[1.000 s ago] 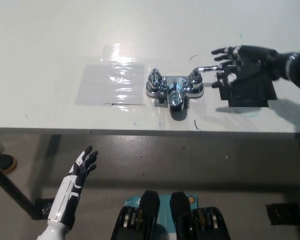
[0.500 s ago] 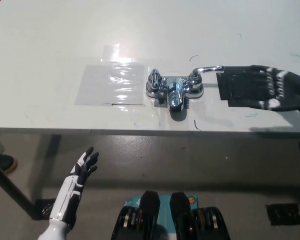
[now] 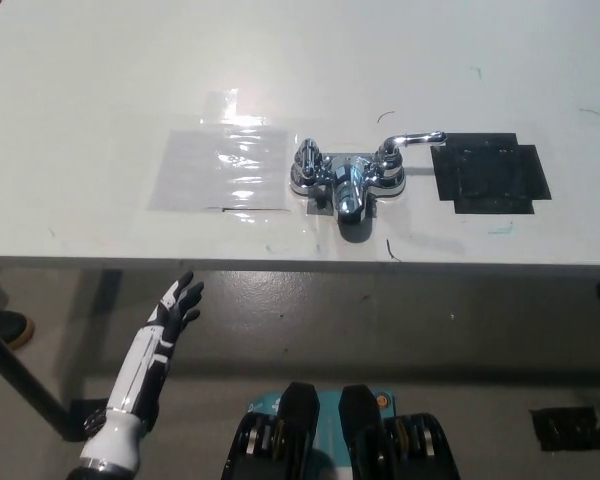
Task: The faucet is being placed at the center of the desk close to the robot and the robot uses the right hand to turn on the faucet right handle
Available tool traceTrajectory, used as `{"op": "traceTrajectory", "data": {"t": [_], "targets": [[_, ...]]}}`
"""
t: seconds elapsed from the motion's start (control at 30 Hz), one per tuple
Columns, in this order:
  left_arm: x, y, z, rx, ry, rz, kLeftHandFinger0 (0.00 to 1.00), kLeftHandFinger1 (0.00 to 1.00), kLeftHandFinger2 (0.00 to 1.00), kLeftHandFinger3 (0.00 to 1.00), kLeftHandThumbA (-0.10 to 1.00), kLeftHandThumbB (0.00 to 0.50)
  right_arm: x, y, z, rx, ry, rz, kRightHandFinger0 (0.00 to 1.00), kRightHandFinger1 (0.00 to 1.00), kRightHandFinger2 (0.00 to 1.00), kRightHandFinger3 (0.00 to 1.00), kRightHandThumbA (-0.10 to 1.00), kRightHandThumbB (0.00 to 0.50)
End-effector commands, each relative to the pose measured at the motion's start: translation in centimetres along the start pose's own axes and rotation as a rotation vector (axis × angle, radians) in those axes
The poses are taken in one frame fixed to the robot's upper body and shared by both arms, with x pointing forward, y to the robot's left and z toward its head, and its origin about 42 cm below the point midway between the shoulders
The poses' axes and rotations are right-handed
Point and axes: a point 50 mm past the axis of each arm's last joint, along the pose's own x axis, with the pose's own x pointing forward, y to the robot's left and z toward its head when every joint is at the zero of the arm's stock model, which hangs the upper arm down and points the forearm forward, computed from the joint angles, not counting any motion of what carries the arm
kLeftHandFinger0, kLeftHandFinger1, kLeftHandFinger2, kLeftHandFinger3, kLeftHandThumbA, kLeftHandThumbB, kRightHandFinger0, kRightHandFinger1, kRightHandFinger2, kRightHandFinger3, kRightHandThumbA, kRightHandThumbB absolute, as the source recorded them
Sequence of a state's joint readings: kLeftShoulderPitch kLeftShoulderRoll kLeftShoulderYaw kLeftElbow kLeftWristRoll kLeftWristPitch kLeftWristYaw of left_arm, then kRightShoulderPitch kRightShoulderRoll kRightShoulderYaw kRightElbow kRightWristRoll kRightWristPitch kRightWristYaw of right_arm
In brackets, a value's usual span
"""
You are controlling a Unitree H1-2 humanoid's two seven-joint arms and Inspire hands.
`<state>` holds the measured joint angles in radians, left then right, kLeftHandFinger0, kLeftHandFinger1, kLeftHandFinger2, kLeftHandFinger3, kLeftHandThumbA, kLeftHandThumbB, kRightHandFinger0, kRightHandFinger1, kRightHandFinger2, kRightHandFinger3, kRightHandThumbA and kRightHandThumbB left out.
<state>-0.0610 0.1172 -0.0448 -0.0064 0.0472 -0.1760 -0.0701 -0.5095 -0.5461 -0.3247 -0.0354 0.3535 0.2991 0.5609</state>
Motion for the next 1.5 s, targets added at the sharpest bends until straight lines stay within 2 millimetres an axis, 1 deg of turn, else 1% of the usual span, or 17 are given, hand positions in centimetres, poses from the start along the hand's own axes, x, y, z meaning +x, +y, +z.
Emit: {"op": "traceTrajectory", "data": {"t": [0.0, 0.07, 0.1, 0.33, 0.37, 0.4, 0.43, 0.47, 0.53, 0.57, 0.6, 0.73, 0.77, 0.97, 1.07, 1.33, 1.47], "targets": [[5.3, 2.2, 4.5, 0.017, -0.195, 0.014, 1.00, 1.00, 1.00, 1.00, 1.00, 0.254, -11.9, 6.0, 26.0, -0.089, -1.129, 0.248, 1.00, 1.00, 1.00, 1.00, 1.00, 0.448], [5.5, 2.2, 4.7, 0.020, -0.200, 0.015, 1.00, 1.00, 1.00, 1.00, 1.00, 0.251, -11.7, 6.5, 23.7, -0.057, -1.070, 0.269, 1.00, 1.00, 1.00, 1.00, 1.00, 0.488], [5.5, 2.2, 4.7, 0.023, -0.201, 0.016, 1.00, 1.00, 1.00, 1.00, 1.00, 0.244, -11.5, 6.8, 22.9, -0.041, -1.047, 0.284, 1.00, 1.00, 1.00, 1.00, 1.00, 0.464], [5.5, 2.2, 5.1, 0.014, -0.200, 0.020, 1.00, 1.00, 1.00, 1.00, 1.00, 0.248, -10.0, 10.8, 13.1, 0.044, -0.721, 0.190, 1.00, 1.00, 1.00, 1.00, 1.00, 0.454], [5.5, 2.2, 5.1, 0.015, -0.202, 0.020, 1.00, 1.00, 1.00, 1.00, 1.00, 0.242, -9.6, 11.3, 10.9, 0.133, -0.658, 0.184, 1.00, 1.00, 1.00, 1.00, 1.00, 0.456], [5.4, 2.1, 5.1, 0.015, -0.203, 0.019, 1.00, 1.00, 1.00, 1.00, 1.00, 0.241, -9.5, 11.6, 10.2, 0.171, -0.636, 0.183, 1.00, 1.00, 1.00, 1.00, 1.00, 0.460], [5.4, 2.1, 5.1, 0.016, -0.204, 0.017, 1.00, 1.00, 1.00, 1.00, 1.00, 0.237, -9.4, 12.2, 8.8, 0.195, -0.582, 0.160, 1.00, 1.00, 1.00, 1.00, 1.00, 0.354], [5.4, 2.1, 5.1, 0.021, -0.202, 0.016, 1.00, 1.00, 1.00, 1.00, 1.00, 0.238, -9.1, 13.0, 6.9, 0.219, -0.538, 0.140, 1.00, 1.00, 1.00, 1.00, 1.00, 0.423], [5.2, 2.0, 5.0, 0.025, -0.200, 0.020, 1.00, 1.00, 1.00, 1.00, 1.00, 0.241, -8.9, 14.3, 4.1, 0.227, -0.453, 0.099, 1.00, 1.00, 1.00, 1.00, 1.00, 0.403], [5.0, 2.0, 5.0, 0.024, -0.196, 0.019, 1.00, 1.00, 1.00, 1.00, 1.00, 0.243, -8.7, 14.9, 2.4, 0.197, -0.421, 0.082, 1.00, 1.00, 1.00, 1.00, 1.00, 0.360], [4.9, 1.9, 4.9, 0.022, -0.196, 0.018, 1.00, 1.00, 1.00, 1.00, 1.00, 0.235, -8.5, 15.2, 1.2, 0.192, -0.394, 0.068, 1.00, 1.00, 1.00, 1.00, 1.00, 0.346], [4.5, 1.7, 4.9, 0.005, -0.190, 0.020, 1.00, 1.00, 1.00, 1.00, 1.00, 0.226, -7.9, 16.6, -3.6, 0.129, -0.229, -0.015, 1.00, 1.00, 1.00, 1.00, 1.00, 0.369], [4.5, 1.8, 4.8, -0.004, -0.189, 0.021, 1.00, 1.00, 1.00, 1.00, 1.00, 0.226, -7.5, 17.1, -5.8, 0.150, -0.184, -0.034, 1.00, 1.00, 1.00, 1.00, 1.00, 0.331], [4.7, 1.9, 4.9, -0.001, -0.204, 0.022, 1.00, 1.00, 1.00, 1.00, 1.00, 0.241, -7.0, 18.4, -9.1, 0.188, -0.115, -0.059, 1.00, 1.00, 1.00, 1.00, 1.00, 0.293], [4.8, 2.0, 5.0, 0.005, -0.211, 0.023, 1.00, 1.00, 1.00, 1.00, 1.00, 0.218, -6.7, 18.9, -10.0, 0.182, -0.086, -0.080, 1.00, 1.00, 1.00, 1.00, 1.00, 0.283], [4.8, 1.9, 4.9, -0.005, -0.208, 0.020, 1.00, 1.00, 1.00, 1.00, 1.00, 0.224, -6.6, 19.2, -10.8, 0.175, -0.057, -0.092, 1.00, 1.00, 1.00, 1.00, 1.00, 0.235], [4.3, 1.8, 4.8, -0.004, -0.197, 0.021, 1.00, 1.00, 1.00, 1.00, 1.00, 0.224, -6.9, 19.5, -10.9, 0.177, -0.041, -0.077, 1.00, 1.00, 1.00, 1.00, 1.00, 0.243]]}}
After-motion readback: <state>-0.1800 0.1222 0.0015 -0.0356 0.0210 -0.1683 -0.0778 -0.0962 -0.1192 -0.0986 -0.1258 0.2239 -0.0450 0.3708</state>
